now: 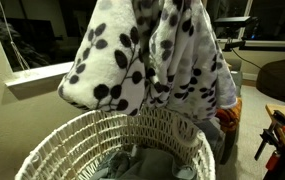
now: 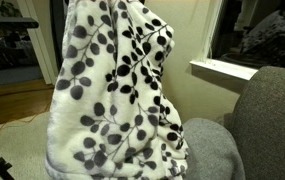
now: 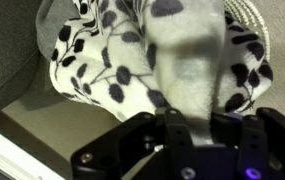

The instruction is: Put the white and black blanket in the white basket

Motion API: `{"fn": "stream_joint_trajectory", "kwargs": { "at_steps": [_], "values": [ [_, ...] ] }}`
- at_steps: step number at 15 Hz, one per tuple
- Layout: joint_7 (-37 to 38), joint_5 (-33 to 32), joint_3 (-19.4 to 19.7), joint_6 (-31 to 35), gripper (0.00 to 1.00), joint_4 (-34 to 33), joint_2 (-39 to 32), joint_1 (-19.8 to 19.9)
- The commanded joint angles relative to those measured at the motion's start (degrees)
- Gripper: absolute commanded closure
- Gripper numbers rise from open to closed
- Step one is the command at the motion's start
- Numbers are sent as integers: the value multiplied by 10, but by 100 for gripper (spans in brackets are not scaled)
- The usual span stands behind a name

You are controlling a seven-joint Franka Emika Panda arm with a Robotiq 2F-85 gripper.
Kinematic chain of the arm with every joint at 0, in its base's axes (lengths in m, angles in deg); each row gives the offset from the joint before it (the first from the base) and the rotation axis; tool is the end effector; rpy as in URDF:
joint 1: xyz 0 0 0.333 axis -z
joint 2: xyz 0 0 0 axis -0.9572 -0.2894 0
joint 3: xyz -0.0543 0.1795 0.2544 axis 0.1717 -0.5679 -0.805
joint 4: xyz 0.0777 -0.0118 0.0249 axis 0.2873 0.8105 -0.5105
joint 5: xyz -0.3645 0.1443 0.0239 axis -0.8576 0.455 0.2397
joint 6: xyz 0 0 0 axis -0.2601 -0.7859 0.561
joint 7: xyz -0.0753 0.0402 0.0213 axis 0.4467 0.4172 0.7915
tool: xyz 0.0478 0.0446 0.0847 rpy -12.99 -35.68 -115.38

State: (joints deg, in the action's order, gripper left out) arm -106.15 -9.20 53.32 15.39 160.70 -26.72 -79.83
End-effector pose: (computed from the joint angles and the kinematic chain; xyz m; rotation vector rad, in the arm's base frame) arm 0.5092 0.1107 0.5932 2.8653 0.9297 0.1780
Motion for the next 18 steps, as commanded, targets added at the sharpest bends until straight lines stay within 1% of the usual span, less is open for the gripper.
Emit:
{"fn": "stream_joint_trajectory", "kwargs": {
  "at_steps": [1,9,12,18],
  "values": [
    [-15,-10,-13,-36,98,-50,2,-17],
    [-40,-8,-41,-67,98,-111,-10,-40],
    [-31,-12,-61,-87,98,-146,-20,-55],
    [-28,-22,-87,-111,98,-211,-47,-73]
  ]
}}
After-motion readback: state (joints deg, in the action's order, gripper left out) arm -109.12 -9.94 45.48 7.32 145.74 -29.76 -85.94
